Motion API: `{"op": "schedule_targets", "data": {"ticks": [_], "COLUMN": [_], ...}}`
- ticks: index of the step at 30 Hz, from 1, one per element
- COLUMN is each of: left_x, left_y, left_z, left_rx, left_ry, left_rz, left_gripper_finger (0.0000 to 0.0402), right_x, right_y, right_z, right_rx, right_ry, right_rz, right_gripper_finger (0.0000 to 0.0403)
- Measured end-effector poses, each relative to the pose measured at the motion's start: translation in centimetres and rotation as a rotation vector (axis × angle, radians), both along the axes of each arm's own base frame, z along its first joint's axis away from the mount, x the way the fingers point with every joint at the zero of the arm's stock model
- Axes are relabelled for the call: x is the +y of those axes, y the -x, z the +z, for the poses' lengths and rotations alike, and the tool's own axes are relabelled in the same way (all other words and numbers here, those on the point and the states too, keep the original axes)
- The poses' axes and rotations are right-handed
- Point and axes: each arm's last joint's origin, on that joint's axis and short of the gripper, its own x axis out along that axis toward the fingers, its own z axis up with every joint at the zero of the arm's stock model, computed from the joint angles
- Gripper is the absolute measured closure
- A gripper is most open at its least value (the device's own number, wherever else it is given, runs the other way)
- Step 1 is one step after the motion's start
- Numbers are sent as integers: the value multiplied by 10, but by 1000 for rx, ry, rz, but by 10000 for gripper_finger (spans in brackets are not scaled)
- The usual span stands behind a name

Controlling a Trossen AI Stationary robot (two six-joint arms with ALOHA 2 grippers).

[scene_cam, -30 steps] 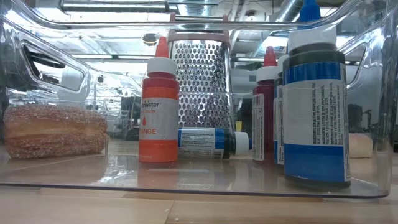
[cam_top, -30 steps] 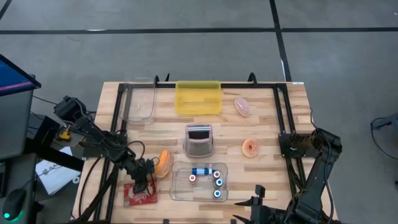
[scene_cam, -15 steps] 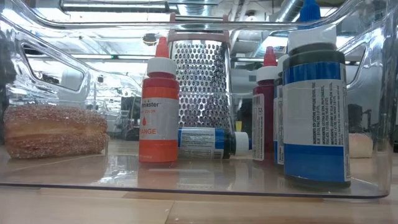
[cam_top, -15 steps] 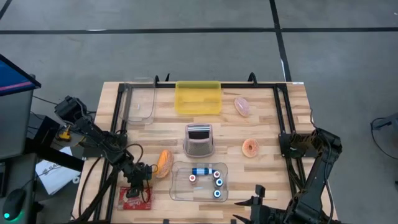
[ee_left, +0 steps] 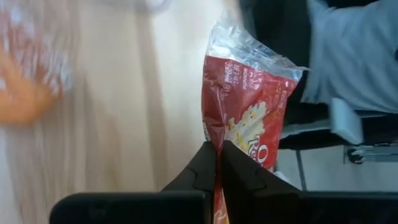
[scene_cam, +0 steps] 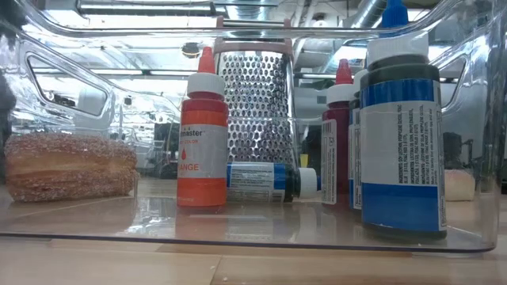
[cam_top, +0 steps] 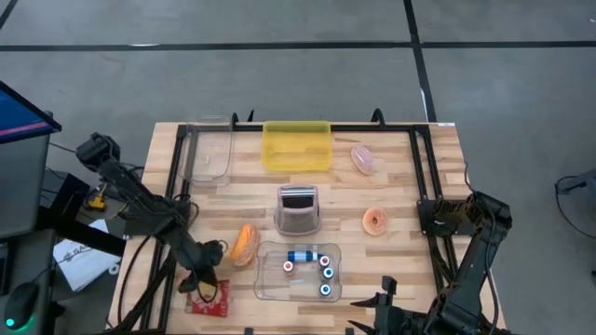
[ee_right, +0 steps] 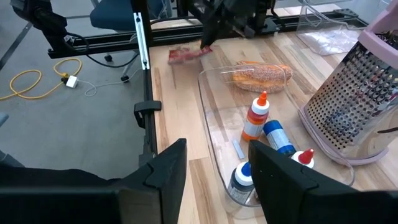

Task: Pick & Place Food Item
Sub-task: Put the popcorn bag into the yellow bin

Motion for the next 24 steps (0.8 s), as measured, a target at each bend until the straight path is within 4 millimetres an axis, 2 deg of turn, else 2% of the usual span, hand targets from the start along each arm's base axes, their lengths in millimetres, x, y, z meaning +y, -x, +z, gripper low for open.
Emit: {"op": "schedule_targets", "data": {"ticks": [8,19,24], "left_x": [14,45,68], "left_y": [4,-4,-13], "left_z": [32,90,119], "left_rx": [-312,-920,-1241], "left_ry": [-10,-86,-175], "left_rz": [36,275,458], "left_gripper_finger": [400,400,400], "right_x": [0,0,-1], "right_y": [0,0,0], "right_z": [0,0,0], "right_rx": [1,3,4], "right_ry": [3,14,37], "right_rz": [2,8,16], "right_gripper_finger": [239,239,239]}}
